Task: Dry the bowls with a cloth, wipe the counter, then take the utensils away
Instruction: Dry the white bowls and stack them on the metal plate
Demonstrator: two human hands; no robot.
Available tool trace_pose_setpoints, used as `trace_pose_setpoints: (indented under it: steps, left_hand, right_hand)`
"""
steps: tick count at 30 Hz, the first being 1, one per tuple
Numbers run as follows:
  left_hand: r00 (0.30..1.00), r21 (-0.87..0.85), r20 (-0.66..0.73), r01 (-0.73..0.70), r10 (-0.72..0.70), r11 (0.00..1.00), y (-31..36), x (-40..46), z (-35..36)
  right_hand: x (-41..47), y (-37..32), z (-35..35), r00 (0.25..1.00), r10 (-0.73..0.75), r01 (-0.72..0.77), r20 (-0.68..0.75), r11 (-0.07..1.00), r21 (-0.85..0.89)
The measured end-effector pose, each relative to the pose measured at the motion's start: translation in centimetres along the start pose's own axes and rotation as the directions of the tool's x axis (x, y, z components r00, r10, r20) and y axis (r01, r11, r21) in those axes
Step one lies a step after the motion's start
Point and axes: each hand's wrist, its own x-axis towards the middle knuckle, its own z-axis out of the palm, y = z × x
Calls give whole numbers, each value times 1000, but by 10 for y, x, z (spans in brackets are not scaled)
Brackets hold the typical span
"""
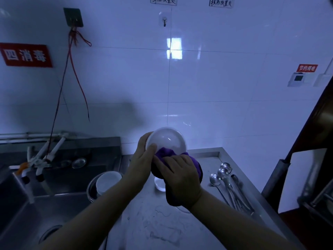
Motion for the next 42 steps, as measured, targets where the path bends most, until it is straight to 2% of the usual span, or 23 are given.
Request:
trace_pose_setpoints:
  steps: [5,7,9,11,14,16,18,21,24,27,29,32,35,37,40,42]
  left_hand:
    - [993,107,115,-29,16,994,12,7,-17]
    - [976,151,211,31,-63,988,24,15,-25]
    - [946,189,290,92,-145,978,34,21,-31]
    - [960,102,240,124,-146,987,35,24,-33]
    - [994,-39,79,77,-74,996,22,16,-20]
    - [999,-128,-19,44,-47,991,11,8,-7]
    - [996,-118,-89,6,-16,993,6,6,-2]
    - [998,-13,-61,-12,11,1000,2,10,-9]
    - [999,79,7,-55,54,995,3,15,-18]
    - [980,198,188,31,-69,980,14,28,-30]
    - [949,241,266,105,-169,965,20,36,-35]
    - [973,59,147,171,-178,984,18,35,-30]
    - [992,-62,26,124,-122,990,2,19,-8]
    - [993,-89,-53,105,-110,990,-7,12,2]
    - [993,-35,-91,77,-80,996,-9,13,1]
    - [996,18,-80,44,-43,999,-8,16,-3]
  right_hand:
    - [0,25,2,966,-258,257,14,966,33]
    - [3,40,-1,916,-399,398,44,917,28]
    - [8,47,-3,883,-464,464,70,886,10]
    - [14,43,-2,906,-421,422,47,906,-23]
    - [24,25,3,977,-213,211,-9,975,-73]
    - [27,15,8,995,-94,91,-34,992,-84]
    - [24,6,12,999,-35,33,-35,998,-61]
    - [15,8,13,998,-65,65,-4,998,-3]
    - [8,29,10,973,-229,229,31,973,-7]
    - [9,48,4,915,-401,401,51,916,15]
    - [10,52,3,892,-446,445,69,895,35]
    - [14,43,6,945,-323,324,51,946,-5]
    - [19,28,13,997,-75,75,-10,997,-17]
    - [17,18,17,1000,11,-11,-5,1000,2]
    - [10,11,22,999,40,-41,22,997,60]
    - [5,16,22,999,-19,17,39,997,72]
